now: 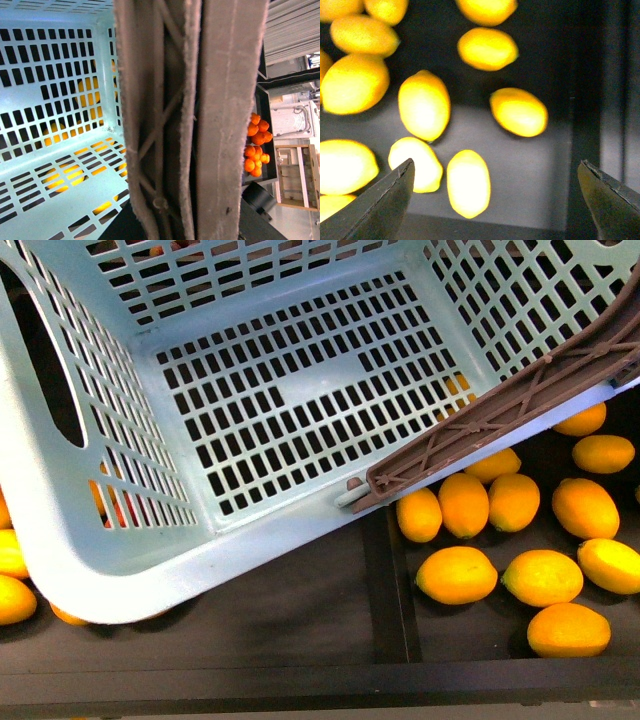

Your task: Pick lemon and mango into basket

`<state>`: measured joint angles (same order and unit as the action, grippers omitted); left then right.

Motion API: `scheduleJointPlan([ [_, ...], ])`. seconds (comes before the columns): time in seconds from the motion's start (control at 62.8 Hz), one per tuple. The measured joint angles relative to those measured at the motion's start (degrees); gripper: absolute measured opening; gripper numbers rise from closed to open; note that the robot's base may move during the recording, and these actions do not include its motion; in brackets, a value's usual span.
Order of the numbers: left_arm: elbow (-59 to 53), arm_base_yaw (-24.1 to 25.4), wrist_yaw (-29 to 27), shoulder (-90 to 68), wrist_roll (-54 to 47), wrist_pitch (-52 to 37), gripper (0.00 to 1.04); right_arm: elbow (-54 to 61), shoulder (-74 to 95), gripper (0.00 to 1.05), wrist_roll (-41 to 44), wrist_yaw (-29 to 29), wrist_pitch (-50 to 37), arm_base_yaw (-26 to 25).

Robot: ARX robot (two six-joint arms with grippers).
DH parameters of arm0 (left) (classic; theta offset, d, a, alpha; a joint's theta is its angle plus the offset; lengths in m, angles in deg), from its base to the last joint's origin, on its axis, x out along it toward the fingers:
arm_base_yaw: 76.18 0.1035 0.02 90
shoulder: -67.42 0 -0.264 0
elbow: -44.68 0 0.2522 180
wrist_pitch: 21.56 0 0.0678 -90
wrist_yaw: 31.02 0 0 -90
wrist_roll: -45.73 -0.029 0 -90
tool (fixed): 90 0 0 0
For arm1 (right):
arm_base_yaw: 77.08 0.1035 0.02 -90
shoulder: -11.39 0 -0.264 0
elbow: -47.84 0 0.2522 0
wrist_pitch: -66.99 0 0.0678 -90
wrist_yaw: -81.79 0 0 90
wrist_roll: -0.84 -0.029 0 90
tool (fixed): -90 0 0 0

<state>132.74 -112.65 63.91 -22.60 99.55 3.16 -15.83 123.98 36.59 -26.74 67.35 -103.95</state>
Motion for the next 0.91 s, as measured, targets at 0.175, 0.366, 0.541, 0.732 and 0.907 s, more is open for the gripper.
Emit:
scheduleJointPlan([
  [0.175,0.0,0.0,-0.02,0.0,0.0,0.0,0.18,-9.7,12.52,0.96,9.77,1.29,6.19,3.58],
  [0.366,0.0,0.0,-0.2,0.0,-0.02,0.0,0.18,-13.14,19.82,0.96,13.33,1.44,7.72,6.19],
  [0.541,0.0,-0.02,0.04,0.0,0.02,0.0,0.18,-16.22,23.43,0.96,13.38,0.5,8.66,8.72],
  [0.732,0.0,0.0,-0.24,0.0,-0.02,0.0,0.18,-20.87,26.6,0.96,12.63,1.22,9.03,10.91],
  [0.907,0.0,-0.02,-0.2,0.0,0.0,0.0,0.18,-24.85,30.18,0.96,11.63,2.64,10.08,12.35],
])
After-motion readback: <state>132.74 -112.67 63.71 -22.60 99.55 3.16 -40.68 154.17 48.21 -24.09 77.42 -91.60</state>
